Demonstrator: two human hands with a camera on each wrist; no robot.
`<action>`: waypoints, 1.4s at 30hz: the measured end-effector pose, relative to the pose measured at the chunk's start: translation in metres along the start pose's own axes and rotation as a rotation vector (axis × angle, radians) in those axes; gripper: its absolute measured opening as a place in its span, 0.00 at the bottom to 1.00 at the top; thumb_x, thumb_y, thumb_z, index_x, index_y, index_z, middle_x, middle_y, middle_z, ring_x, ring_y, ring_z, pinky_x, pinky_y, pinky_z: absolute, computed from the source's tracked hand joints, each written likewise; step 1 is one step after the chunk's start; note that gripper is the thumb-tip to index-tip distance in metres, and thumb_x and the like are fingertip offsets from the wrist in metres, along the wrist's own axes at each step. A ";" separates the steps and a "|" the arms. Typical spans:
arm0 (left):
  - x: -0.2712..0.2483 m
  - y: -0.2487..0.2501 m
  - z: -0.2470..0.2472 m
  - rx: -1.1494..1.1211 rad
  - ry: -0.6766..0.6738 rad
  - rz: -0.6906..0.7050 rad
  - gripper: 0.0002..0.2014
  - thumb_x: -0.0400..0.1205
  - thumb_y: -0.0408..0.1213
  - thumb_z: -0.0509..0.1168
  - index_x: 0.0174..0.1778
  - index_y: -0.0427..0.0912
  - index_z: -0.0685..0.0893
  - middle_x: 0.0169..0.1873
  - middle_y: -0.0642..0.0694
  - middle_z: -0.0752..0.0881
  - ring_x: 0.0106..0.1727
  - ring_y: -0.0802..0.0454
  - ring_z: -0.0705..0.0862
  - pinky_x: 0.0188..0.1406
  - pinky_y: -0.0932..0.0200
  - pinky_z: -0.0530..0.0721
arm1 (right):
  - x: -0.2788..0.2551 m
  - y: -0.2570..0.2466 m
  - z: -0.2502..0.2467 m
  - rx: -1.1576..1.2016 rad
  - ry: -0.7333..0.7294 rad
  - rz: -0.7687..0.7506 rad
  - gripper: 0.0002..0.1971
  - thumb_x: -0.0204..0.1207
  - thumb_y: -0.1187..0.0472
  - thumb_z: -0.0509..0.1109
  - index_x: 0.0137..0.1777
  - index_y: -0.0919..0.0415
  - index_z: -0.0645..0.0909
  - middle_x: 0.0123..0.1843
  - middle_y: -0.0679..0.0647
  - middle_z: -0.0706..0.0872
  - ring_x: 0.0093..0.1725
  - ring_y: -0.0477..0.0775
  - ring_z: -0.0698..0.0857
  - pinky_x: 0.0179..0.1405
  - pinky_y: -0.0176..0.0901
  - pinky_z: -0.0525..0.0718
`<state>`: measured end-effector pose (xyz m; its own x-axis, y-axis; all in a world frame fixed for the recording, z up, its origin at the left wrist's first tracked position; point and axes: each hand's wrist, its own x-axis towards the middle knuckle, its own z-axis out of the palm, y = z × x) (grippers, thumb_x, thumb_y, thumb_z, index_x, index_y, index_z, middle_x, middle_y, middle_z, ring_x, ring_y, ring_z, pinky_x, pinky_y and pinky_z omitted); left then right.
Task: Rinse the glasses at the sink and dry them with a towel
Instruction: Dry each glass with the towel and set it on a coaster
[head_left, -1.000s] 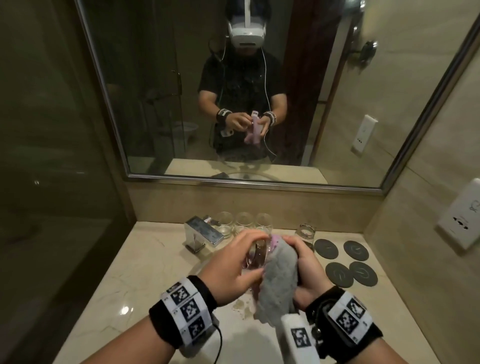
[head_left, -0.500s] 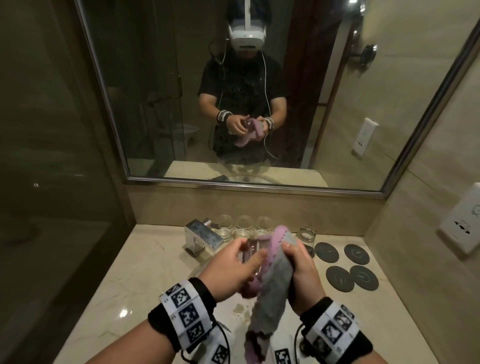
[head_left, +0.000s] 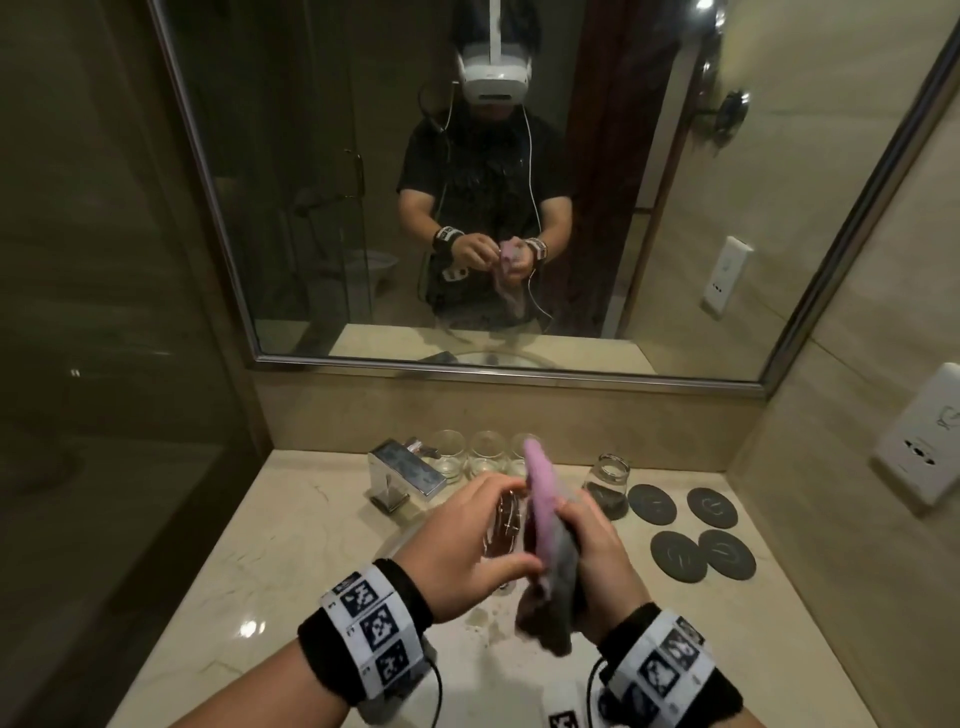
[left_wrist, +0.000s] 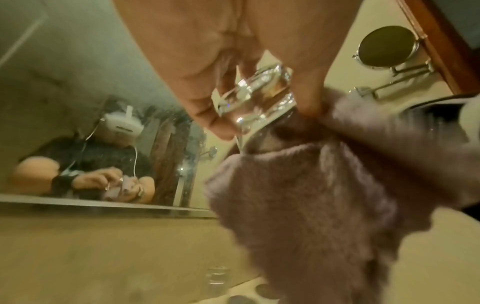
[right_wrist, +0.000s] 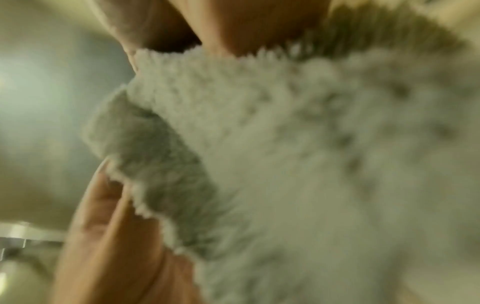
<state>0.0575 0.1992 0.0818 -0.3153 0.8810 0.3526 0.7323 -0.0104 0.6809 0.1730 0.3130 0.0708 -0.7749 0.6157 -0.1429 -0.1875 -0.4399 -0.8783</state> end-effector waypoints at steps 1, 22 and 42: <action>-0.001 -0.002 0.001 0.026 0.003 0.031 0.33 0.71 0.57 0.73 0.71 0.53 0.71 0.63 0.55 0.79 0.63 0.60 0.78 0.66 0.61 0.77 | -0.004 -0.003 0.005 0.116 -0.060 0.138 0.19 0.73 0.49 0.65 0.50 0.65 0.85 0.49 0.72 0.84 0.42 0.63 0.86 0.47 0.55 0.82; -0.003 -0.004 0.000 -0.567 0.261 -0.455 0.23 0.66 0.47 0.82 0.54 0.61 0.81 0.49 0.57 0.90 0.51 0.61 0.88 0.48 0.54 0.88 | -0.003 -0.009 -0.049 0.615 -0.105 0.072 0.49 0.43 0.60 0.86 0.71 0.62 0.77 0.55 0.76 0.84 0.50 0.75 0.87 0.56 0.78 0.80; 0.006 0.005 0.009 0.329 -0.064 -0.166 0.36 0.65 0.69 0.68 0.67 0.55 0.78 0.59 0.59 0.81 0.61 0.58 0.78 0.66 0.57 0.75 | 0.001 0.007 -0.009 0.253 0.011 0.173 0.33 0.85 0.40 0.45 0.69 0.64 0.81 0.67 0.68 0.83 0.69 0.67 0.80 0.75 0.62 0.71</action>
<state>0.0645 0.2088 0.0813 -0.4155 0.8859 0.2064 0.8324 0.2788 0.4790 0.1765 0.3167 0.0600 -0.8024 0.5235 -0.2866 -0.1983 -0.6869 -0.6992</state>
